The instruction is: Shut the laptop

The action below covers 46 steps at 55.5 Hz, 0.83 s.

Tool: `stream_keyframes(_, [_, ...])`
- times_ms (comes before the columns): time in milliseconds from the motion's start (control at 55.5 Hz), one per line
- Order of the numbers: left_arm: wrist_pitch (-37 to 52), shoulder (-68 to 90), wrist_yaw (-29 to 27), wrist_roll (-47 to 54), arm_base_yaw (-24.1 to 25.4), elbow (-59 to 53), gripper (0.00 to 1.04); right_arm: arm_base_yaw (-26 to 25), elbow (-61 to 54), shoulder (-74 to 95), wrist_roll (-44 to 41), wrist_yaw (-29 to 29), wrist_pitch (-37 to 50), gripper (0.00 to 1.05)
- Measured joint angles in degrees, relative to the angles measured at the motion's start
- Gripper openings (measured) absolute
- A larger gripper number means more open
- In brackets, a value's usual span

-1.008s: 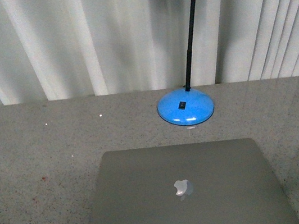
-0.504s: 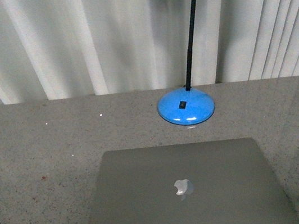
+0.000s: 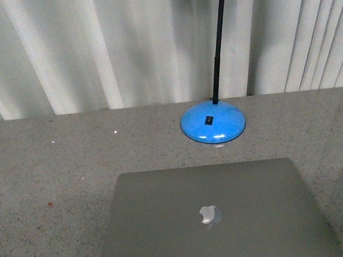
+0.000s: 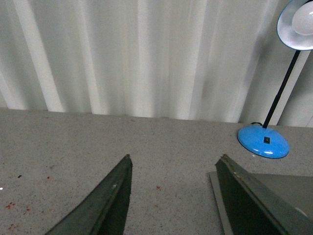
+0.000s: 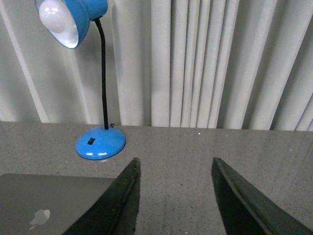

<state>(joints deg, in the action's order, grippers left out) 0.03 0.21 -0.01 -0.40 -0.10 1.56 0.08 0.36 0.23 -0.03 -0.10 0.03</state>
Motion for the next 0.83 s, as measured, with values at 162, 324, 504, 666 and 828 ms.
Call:
stream_keyframes(162, [0.00,0.00,0.00,0.00,0.00,0.00,0.85,0.00,0.00,0.00,-0.02,0.00,0.00,0.76])
stream_keyframes(324, [0.00,0.00,0.00,0.09,0.00,0.00,0.97,0.00,0.00,0.00,0.02,0.00,0.00,0.99])
stream_keyframes(504, [0.00,0.00,0.00,0.11,0.00,0.00,0.98,0.00,0.00,0.00,0.00,0.00,0.00,0.97])
stream_keyframes(666, [0.00,0.00,0.00,0.11,0.00,0.00,0.98,0.00,0.00,0.00,0.00,0.00,0.00,0.97])
stream_keyframes(828, [0.00,0.00,0.00,0.11,0.00,0.00,0.98,0.00,0.00,0.00,0.00,0.00,0.00,0.97])
